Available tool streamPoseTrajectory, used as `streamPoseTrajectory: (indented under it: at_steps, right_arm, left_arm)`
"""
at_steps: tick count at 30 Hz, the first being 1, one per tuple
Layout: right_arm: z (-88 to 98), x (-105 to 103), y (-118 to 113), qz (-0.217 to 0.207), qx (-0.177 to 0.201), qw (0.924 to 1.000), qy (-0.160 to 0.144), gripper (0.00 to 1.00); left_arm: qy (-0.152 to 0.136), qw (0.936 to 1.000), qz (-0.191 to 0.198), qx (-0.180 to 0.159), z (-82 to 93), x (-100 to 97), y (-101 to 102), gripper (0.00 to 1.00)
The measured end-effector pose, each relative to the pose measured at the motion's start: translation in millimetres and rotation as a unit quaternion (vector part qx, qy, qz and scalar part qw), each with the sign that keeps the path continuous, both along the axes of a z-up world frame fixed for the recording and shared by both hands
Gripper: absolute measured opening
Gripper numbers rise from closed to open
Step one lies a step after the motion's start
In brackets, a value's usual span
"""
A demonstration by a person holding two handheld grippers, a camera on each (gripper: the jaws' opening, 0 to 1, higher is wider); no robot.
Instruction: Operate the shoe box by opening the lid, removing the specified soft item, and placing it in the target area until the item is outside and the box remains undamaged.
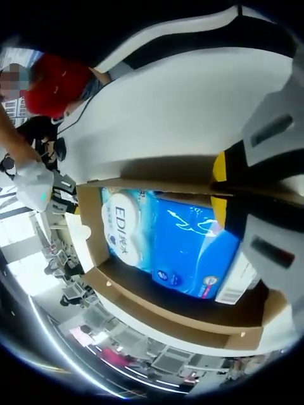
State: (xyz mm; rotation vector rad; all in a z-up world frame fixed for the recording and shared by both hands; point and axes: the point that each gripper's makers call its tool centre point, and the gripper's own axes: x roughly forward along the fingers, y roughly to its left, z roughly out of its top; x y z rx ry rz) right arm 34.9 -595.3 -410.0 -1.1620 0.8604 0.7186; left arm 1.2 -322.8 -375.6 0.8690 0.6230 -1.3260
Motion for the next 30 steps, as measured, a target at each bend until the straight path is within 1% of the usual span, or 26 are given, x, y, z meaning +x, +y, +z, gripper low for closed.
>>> streamPoseTrajectory:
  at_steps: [1,2,5,9,11,15,17,21,23,30]
  right_arm:
    - [0.1,-1,0,-0.007,0.002,1.0000,0.003,0.14]
    - [0.0,-2,-1,-0.011,0.005,0.9999,0.004,0.14]
    - [3.7,-8,0,0.000,0.003,1.0000,0.004,0.14]
    - [6.6,-15,-1,0.002,0.002,0.9999,0.013,0.15]
    - [5.4,-15,-3,0.005,0.001,0.9998,0.020,0.15]
    - [5.1,-18,-4,-0.001,0.000,0.9994,0.034,0.17]
    - [5.5,-19,-4,-0.004,-0.001,0.9992,0.040,0.18]
    - [6.1,-23,-4,-0.006,-0.002,0.9989,0.046,0.19]
    - [5.6,-24,-5,-0.006,-0.002,0.9989,0.047,0.19]
    - [5.7,-27,-6,-0.012,-0.002,0.9983,0.057,0.20]
  left_arm:
    - [0.000,1.0000,0.000,0.000,2.7,-1.2,-1,0.04]
    - [0.000,1.0000,0.000,0.000,-0.7,0.7,0,0.04]
    - [-0.001,1.0000,0.000,0.000,-1.7,1.0,0,0.04]
    - [-0.001,1.0000,-0.001,0.001,-2.8,1.3,0,0.04]
    - [-0.001,1.0000,-0.002,0.000,4.0,-1.6,-1,0.04]
    - [0.000,1.0000,-0.003,0.001,0.1,0.3,0,0.04]
    - [-0.002,1.0000,-0.004,0.000,5.3,-2.4,-2,0.04]
    - [-0.002,1.0000,-0.004,-0.001,1.6,-0.3,-1,0.04]
    - [-0.001,1.0000,-0.005,-0.001,4.8,-1.9,-2,0.04]
    - [0.000,1.0000,-0.006,-0.002,-1.6,1.5,0,0.04]
